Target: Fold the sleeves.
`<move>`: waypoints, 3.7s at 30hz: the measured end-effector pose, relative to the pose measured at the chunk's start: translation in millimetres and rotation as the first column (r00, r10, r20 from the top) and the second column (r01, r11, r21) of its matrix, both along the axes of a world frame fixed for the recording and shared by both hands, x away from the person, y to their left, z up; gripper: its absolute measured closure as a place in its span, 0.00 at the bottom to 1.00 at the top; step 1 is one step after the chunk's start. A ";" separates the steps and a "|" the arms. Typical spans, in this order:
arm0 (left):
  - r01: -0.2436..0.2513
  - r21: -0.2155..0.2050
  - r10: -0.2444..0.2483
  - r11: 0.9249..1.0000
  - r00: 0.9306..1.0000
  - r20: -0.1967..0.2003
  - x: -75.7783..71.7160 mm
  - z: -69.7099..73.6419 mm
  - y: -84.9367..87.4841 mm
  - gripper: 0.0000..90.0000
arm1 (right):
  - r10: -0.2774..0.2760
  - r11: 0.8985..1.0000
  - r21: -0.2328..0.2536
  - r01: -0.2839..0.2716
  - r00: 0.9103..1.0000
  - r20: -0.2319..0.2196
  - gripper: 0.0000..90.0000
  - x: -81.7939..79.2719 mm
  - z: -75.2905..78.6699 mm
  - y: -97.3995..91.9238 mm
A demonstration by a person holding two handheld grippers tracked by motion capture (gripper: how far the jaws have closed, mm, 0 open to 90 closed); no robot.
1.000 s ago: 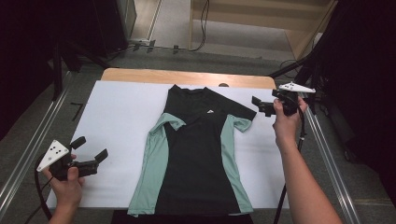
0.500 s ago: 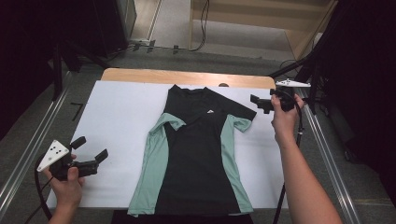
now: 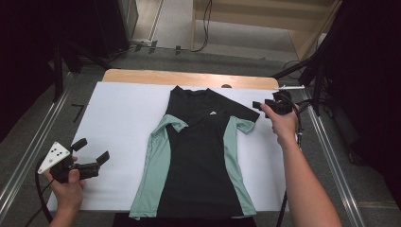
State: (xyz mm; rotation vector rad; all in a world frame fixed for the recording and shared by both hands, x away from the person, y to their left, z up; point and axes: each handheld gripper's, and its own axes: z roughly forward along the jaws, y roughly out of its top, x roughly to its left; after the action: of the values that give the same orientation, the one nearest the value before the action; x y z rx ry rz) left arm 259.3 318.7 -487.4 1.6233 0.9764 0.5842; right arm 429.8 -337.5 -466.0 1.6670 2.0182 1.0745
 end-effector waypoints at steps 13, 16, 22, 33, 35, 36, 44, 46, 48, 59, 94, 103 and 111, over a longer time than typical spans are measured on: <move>0.002 0.000 -0.002 1.000 1.000 0.000 0.1 0.1 0.1 0.00 | -0.040 0.999 -0.025 0.037 0.995 -0.094 0.58 7.5 -23.9 -4.6; 0.003 0.001 -0.003 1.000 1.000 -0.001 0.2 0.0 -0.2 0.00 | -0.036 0.999 -0.038 0.032 0.993 -0.113 0.60 7.7 -28.6 -4.2; 0.002 0.002 -0.002 1.000 1.000 -0.001 0.2 0.0 -0.2 0.00 | -0.033 0.999 -0.042 0.028 0.992 -0.122 0.62 7.2 -35.1 -4.8; 0.002 0.003 -0.002 1.000 1.000 -0.002 0.3 -0.1 -0.4 0.00 | -0.031 0.998 -0.065 0.023 0.992 -0.119 0.66 5.1 -44.8 -0.7; 0.003 0.004 -0.003 1.000 1.000 -0.003 0.4 -0.1 -0.3 0.00 | -0.031 0.997 -0.072 0.023 0.994 -0.108 0.68 4.3 -45.6 -0.1; 0.003 0.005 -0.003 1.000 1.000 -0.003 0.4 -0.1 -0.2 0.00 | -0.029 0.997 -0.074 0.021 0.994 -0.106 0.69 4.0 -45.8 0.0; 0.004 0.006 -0.004 1.000 1.000 -0.002 0.5 -0.2 -0.3 0.00 | -0.019 0.991 -0.134 0.008 0.996 -0.081 0.79 1.1 -46.7 7.2; 0.004 0.006 -0.004 1.000 1.000 -0.002 0.5 -0.2 -0.3 0.00 | -0.018 0.989 -0.149 0.007 0.997 -0.073 0.84 0.6 -47.1 9.8; 0.004 0.008 -0.004 1.000 1.000 -0.002 0.6 -0.2 -0.3 0.00 | -0.012 0.988 -0.154 0.001 0.998 -0.068 0.89 0.4 -47.3 12.1; 0.002 0.007 -0.002 1.000 1.000 -0.001 0.6 -0.3 -0.3 0.00 | -0.042 0.997 -0.074 0.035 0.995 -0.096 0.94 -1.9 -46.2 9.7; 0.002 0.015 -0.002 1.000 1.000 -0.001 0.3 -0.2 -1.9 0.00 | 0.007 1.000 0.025 -0.008 1.000 0.012 0.95 -18.5 -0.1 25.4; 0.002 0.016 -0.002 1.000 1.000 0.000 0.3 -0.2 -2.0 0.00 | 0.027 0.999 0.029 -0.028 0.999 0.036 0.95 -19.7 10.0 34.1; 0.003 0.015 -0.003 1.000 1.000 0.000 0.2 -0.1 -1.9 0.00 | 0.046 0.998 0.030 -0.048 0.997 0.060 0.95 -20.5 18.9 43.4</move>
State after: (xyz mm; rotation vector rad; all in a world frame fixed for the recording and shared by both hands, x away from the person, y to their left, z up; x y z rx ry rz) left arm 259.5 316.8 -487.5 1.6380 0.9718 0.5910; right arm 409.3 -294.1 -447.1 1.5910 2.0229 1.1638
